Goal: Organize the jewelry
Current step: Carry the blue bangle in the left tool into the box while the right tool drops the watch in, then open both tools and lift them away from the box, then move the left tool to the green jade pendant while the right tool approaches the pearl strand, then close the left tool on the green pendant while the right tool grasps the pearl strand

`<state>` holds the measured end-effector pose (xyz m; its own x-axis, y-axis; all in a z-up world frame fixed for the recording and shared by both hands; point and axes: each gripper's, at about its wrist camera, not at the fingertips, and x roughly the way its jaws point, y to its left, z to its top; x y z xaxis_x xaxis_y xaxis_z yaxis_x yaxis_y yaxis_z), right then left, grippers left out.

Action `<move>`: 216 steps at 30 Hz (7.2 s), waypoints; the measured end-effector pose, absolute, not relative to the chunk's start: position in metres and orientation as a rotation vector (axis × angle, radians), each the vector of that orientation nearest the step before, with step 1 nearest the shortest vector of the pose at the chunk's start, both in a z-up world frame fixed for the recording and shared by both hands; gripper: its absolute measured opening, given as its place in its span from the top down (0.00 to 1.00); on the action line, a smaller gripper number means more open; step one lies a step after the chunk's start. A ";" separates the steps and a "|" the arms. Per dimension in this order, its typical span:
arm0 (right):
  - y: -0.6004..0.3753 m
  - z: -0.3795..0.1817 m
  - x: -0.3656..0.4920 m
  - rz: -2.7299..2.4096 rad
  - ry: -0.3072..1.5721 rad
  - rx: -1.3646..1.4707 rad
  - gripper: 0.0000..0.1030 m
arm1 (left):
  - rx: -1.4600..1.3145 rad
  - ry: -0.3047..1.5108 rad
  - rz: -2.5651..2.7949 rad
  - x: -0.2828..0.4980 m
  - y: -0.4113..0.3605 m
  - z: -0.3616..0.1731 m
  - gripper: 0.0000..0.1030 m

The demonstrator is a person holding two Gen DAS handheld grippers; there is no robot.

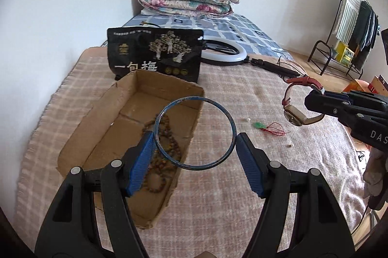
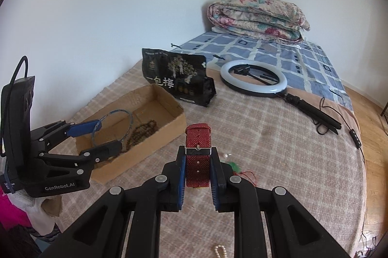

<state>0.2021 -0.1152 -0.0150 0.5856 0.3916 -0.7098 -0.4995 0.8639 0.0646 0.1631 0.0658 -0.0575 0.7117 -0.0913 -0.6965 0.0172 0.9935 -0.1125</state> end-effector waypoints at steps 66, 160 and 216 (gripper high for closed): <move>-0.023 -0.048 0.246 0.499 0.793 -0.126 0.10 | -0.133 0.835 0.108 0.151 0.161 -0.085 0.22; -0.218 -0.164 0.078 0.417 1.119 -0.106 0.65 | 0.038 0.915 -0.280 0.272 -0.099 -0.171 0.36; -0.224 -0.171 0.088 0.452 1.147 -0.064 0.95 | 0.167 0.928 -0.305 0.300 -0.131 -0.193 0.67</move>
<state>0.0878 -0.2241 -0.1713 0.3323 0.3130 -0.8897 -0.3779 0.9085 0.1784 0.3004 -0.1314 -0.1930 0.5607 -0.1865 -0.8067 0.3289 0.9443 0.0103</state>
